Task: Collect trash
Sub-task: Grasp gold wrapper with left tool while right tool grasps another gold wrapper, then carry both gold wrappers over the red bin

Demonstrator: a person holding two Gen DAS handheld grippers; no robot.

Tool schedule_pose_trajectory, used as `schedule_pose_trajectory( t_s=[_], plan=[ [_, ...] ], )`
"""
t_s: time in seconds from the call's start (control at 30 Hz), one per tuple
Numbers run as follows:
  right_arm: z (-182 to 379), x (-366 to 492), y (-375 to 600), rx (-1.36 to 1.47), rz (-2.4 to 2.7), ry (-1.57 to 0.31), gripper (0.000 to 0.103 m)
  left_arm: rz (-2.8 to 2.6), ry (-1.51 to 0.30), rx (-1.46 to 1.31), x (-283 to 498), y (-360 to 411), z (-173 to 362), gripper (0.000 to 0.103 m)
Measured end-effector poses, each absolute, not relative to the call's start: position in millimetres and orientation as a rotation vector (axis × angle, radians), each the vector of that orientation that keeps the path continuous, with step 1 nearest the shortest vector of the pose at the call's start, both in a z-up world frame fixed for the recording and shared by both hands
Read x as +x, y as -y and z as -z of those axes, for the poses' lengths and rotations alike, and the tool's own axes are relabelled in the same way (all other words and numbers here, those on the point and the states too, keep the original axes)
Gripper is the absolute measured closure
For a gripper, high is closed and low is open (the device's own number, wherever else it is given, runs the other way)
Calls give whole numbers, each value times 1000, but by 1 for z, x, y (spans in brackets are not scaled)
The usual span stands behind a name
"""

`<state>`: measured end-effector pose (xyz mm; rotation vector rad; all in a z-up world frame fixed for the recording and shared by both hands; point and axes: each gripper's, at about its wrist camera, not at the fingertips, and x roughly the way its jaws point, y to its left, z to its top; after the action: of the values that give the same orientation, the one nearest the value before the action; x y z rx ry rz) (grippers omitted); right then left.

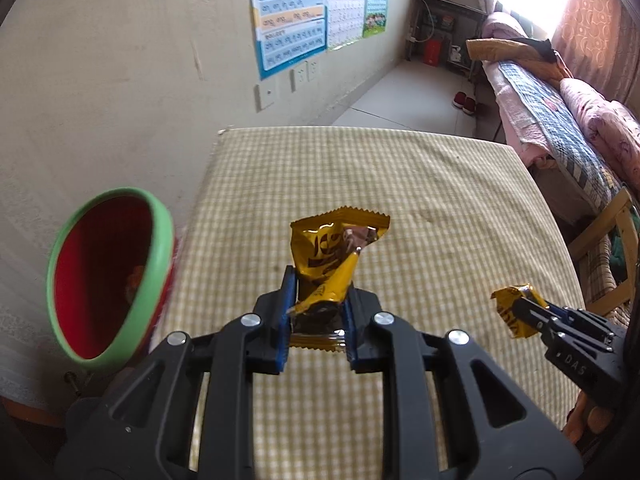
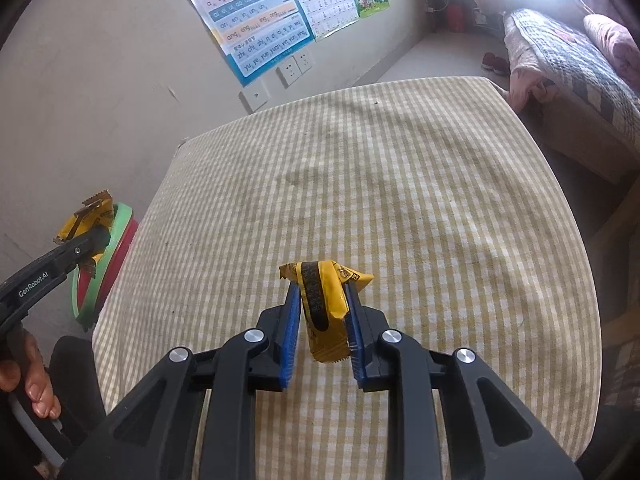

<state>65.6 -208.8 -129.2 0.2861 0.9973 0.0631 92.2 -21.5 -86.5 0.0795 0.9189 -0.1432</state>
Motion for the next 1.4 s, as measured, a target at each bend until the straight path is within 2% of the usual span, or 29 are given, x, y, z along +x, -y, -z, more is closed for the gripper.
schedule_pose_trajectory(
  t_s=[0.73, 1.4],
  plan=[
    [69, 74, 101, 126, -229, -936, 81, 18, -855, -22, 68, -60, 69, 83],
    [48, 107, 26, 60, -369, -898, 81, -93, -849, -77, 70, -112, 72, 83]
  ],
)
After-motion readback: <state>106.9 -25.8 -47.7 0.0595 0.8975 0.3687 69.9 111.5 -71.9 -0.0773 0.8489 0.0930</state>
